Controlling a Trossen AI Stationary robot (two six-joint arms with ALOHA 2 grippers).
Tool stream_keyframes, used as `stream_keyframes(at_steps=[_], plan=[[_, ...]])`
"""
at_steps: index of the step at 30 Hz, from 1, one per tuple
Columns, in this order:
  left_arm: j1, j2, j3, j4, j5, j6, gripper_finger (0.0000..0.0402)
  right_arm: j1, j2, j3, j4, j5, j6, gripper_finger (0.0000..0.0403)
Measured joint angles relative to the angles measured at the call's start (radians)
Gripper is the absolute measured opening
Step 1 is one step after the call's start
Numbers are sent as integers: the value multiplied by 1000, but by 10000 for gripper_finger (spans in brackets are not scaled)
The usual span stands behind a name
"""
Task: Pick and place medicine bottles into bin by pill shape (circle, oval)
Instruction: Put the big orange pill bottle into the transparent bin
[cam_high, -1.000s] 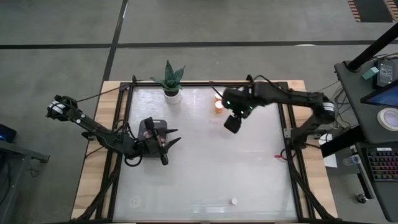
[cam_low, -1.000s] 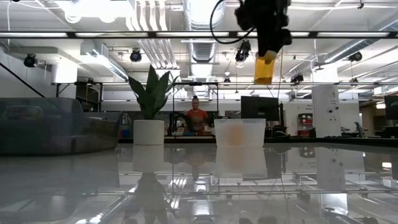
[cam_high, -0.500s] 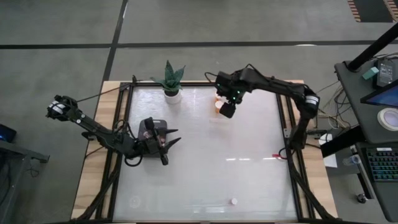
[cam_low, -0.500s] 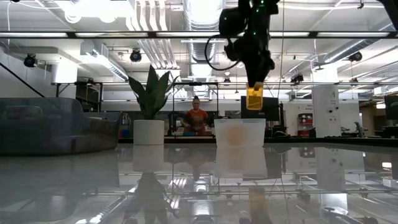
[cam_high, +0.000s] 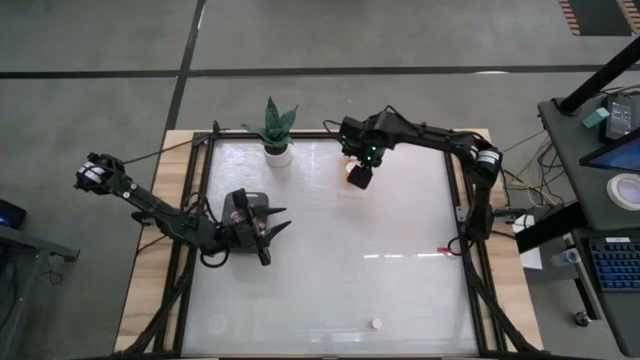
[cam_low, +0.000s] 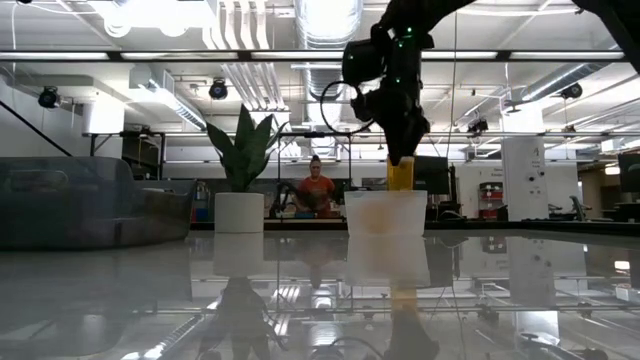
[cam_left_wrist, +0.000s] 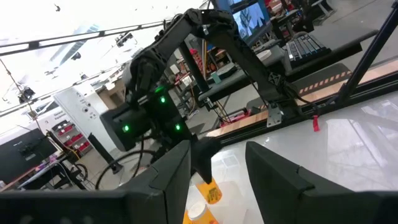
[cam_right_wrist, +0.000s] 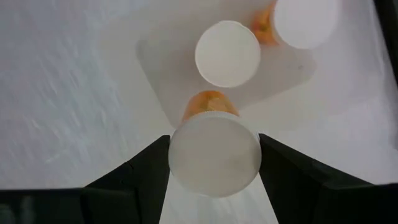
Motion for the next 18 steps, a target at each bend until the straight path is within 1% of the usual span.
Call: stream_keyframes(at_steps=[10, 18], plan=[[0, 0, 0, 0, 0, 0, 139, 0, 72, -2, 37, 0, -16, 215], [0, 0, 0, 0, 0, 0, 139, 0, 83, -2, 41, 0, -29, 216]])
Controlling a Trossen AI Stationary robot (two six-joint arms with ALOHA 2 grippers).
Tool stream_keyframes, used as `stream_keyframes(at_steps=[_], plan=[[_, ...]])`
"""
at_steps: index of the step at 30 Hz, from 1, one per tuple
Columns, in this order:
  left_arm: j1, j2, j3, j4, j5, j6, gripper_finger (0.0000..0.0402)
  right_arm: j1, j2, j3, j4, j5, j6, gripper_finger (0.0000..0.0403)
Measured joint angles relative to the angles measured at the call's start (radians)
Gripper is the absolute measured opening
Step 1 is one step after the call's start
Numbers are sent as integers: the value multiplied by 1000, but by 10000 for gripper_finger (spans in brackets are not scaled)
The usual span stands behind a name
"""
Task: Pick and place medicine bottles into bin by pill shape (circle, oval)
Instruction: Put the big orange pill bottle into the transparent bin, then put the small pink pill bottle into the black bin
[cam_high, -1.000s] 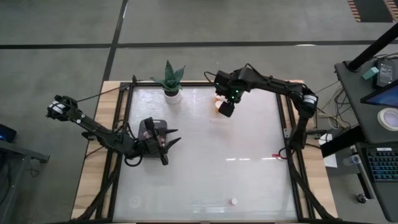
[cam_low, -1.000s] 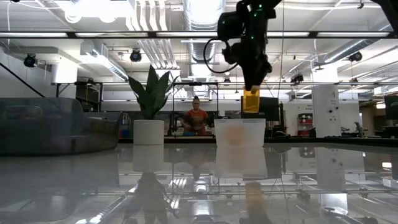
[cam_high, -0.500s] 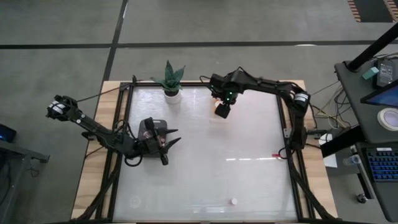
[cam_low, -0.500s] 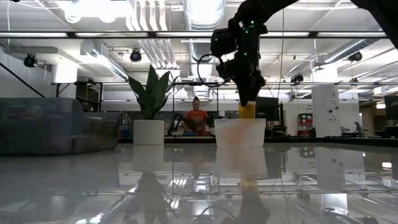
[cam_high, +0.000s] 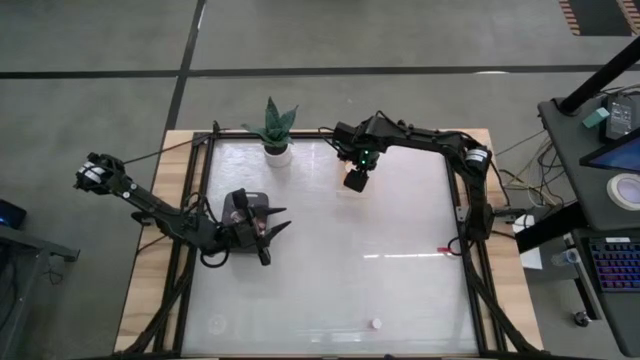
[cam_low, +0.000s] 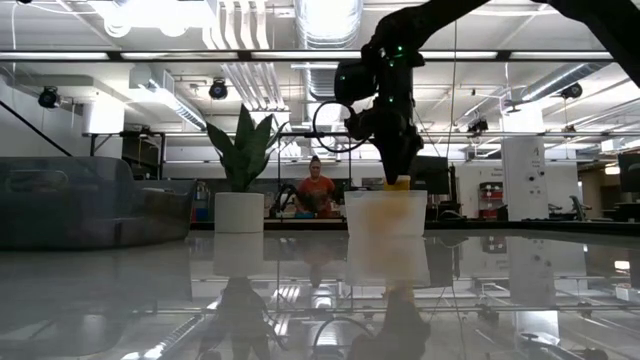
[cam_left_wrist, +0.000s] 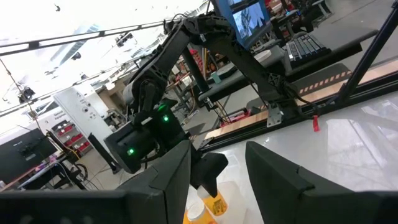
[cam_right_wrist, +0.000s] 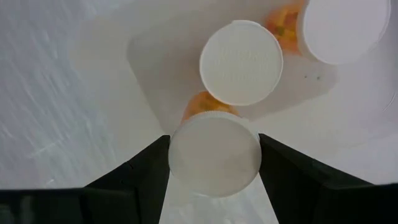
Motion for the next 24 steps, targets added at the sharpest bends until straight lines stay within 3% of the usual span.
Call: stream_keyframes(at_steps=[13, 24], plan=[[0, 0, 2, 0, 0, 0, 139, 0, 0, 0, -6, 0, 16, 273], [0, 0, 3, 0, 0, -1, 139, 36, -135, -26, -74, 1, 73, 267]])
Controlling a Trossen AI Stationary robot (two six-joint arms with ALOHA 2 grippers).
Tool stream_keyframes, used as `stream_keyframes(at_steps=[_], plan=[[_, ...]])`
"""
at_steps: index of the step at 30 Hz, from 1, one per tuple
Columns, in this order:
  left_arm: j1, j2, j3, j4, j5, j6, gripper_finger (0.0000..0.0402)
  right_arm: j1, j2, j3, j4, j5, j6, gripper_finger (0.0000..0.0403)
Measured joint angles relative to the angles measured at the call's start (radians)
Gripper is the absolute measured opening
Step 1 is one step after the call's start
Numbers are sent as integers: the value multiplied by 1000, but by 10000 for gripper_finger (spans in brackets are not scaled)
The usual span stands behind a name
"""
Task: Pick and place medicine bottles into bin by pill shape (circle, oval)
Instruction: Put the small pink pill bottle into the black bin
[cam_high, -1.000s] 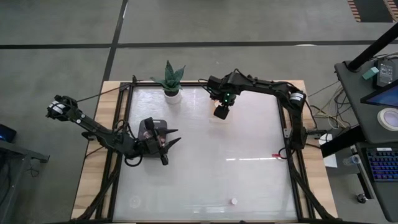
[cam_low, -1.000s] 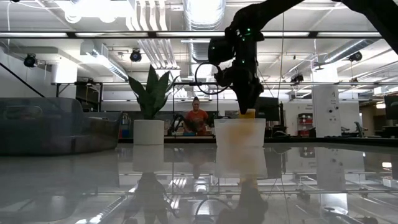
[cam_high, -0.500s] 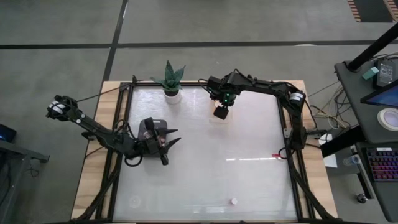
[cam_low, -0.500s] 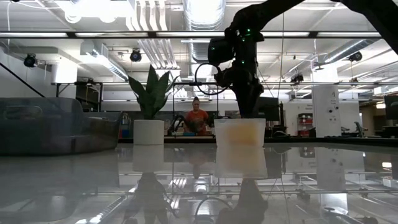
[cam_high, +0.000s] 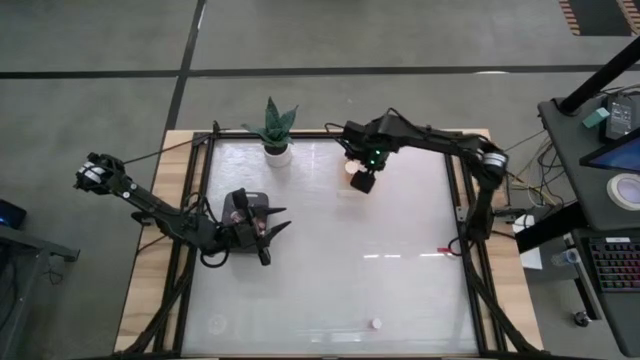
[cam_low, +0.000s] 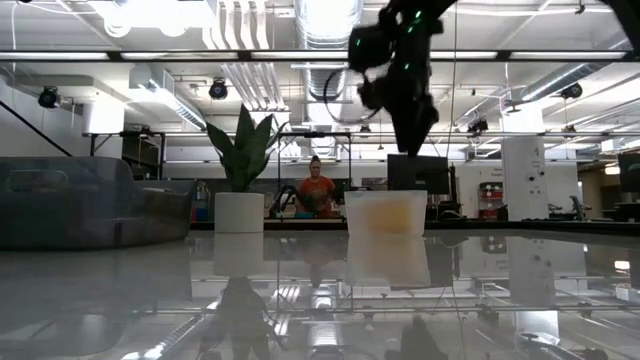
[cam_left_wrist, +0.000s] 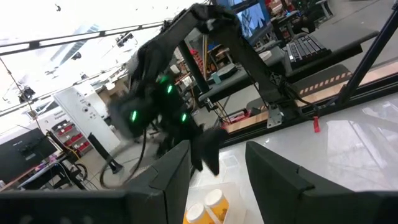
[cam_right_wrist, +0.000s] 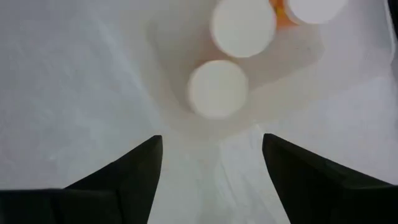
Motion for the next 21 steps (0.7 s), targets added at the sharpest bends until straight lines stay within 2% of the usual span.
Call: stream_keyframes(at_steps=[6, 12, 21], plan=[[0, 0, 0, 0, 0, -4, 139, 101, -206, -152, 131, 2, 58, 265], [0, 0, 1, 2, 0, -33, 139, 260, -466, -409, 386, 0, 101, 265], [0, 59, 16, 54, 30, -252, 139, 486, -820, -801, 864, 3, 40, 265]])
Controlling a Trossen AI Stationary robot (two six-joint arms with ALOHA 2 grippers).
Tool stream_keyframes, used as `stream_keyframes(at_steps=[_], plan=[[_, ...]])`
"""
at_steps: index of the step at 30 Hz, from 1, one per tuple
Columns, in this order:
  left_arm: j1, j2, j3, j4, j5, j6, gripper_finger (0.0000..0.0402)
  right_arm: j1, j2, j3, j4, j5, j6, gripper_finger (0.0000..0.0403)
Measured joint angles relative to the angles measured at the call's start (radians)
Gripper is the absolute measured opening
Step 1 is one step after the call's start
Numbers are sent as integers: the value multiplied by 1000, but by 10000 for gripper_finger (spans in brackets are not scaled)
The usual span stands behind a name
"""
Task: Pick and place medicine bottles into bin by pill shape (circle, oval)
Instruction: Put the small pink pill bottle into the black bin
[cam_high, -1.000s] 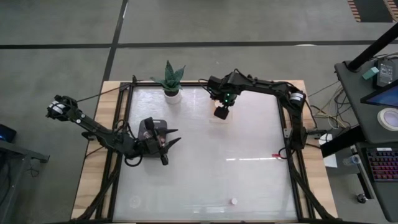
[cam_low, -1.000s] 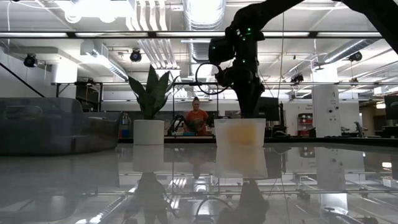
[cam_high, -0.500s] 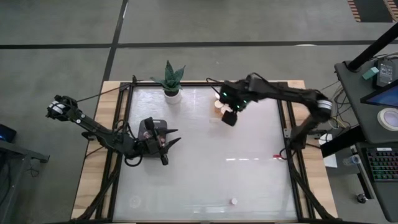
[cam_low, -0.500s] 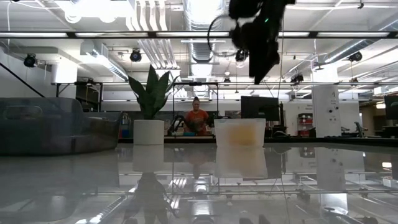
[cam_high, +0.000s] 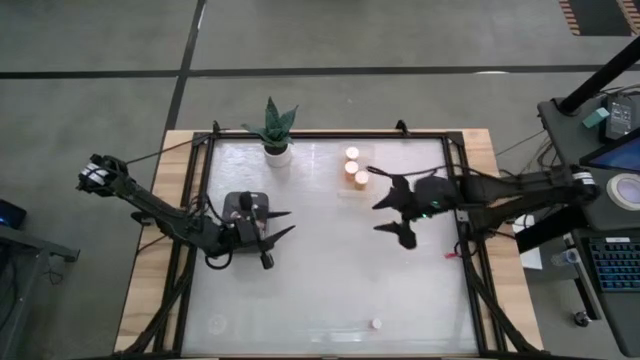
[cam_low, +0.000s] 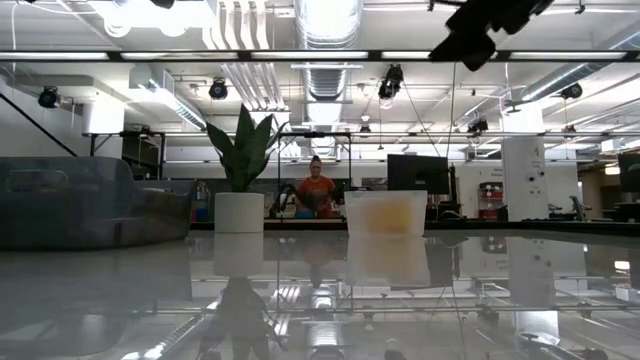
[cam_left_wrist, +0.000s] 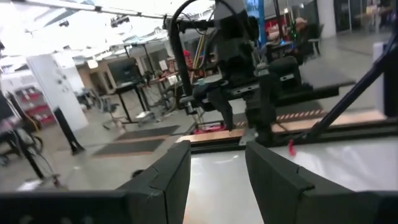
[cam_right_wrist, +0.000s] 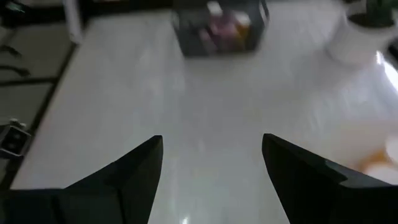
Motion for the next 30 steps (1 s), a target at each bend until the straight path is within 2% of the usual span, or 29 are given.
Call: stream_keyframes(at_steps=[6, 12, 17, 22, 26, 30], plan=[[0, 118, 110, -2, 0, -80, 139, 56, -157, -175, 233, 5, -111, 265], [-7, 251, 283, -32, 1, -104, 139, 71, -278, -300, 347, 7, -200, 265], [-9, 354, 471, -298, 3, -269, 139, 71, -366, -382, 423, 8, -263, 265], [-12, 481, 683, -611, 13, -467, 139, 71, -440, -390, 438, -6, -299, 265], [-13, 584, 835, -744, 96, -555, 139, 92, -488, -400, 435, -30, -299, 265], [-13, 674, 960, -801, 187, -567, 139, 136, -518, -428, 436, -30, -293, 265]])
